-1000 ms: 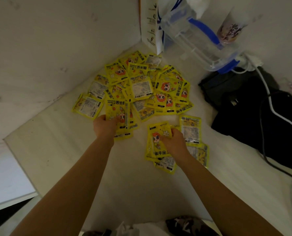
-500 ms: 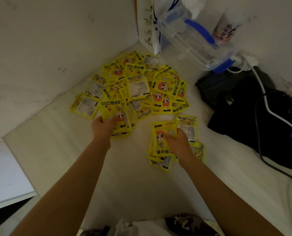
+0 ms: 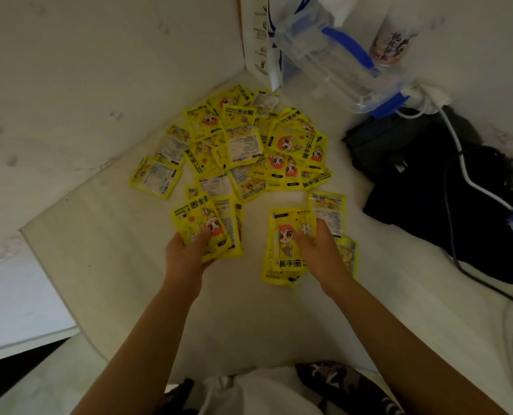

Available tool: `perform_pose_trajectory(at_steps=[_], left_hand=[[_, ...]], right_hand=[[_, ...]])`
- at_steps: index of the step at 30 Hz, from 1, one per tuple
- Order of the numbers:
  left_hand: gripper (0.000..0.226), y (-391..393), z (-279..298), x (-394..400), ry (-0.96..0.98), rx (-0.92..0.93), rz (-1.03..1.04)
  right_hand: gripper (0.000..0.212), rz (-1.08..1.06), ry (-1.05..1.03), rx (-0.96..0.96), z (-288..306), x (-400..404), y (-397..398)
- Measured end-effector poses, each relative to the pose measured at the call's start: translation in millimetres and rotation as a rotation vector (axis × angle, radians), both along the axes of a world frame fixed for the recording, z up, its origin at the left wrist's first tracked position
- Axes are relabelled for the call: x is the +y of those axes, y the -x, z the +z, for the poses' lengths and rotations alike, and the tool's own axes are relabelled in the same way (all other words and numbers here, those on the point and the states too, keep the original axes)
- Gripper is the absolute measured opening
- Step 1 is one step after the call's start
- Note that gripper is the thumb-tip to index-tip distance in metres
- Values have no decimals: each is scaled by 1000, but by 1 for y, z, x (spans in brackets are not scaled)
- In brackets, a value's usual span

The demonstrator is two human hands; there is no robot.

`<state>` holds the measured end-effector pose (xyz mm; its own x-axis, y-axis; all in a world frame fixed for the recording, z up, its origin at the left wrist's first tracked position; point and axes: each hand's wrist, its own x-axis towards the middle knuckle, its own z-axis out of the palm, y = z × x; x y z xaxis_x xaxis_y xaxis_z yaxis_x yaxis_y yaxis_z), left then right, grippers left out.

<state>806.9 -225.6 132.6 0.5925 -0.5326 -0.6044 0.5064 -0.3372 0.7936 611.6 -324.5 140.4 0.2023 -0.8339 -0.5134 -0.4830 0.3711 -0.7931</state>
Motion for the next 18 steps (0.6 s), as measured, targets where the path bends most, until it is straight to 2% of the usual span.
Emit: perform_pose_trajectory(at_steps=[7,13,18], left_hand=[[25,6,-4,23,-7,2,-140],[22,-4,-13,49,-34,-25,-303],[22,-14,-13,73,-26,-39,-466]], right_hand=[[42,-106,15,-35,4,37,6],[43,-252,25,48,0,85,5],[34,-442,-5,91,-3,135,4]])
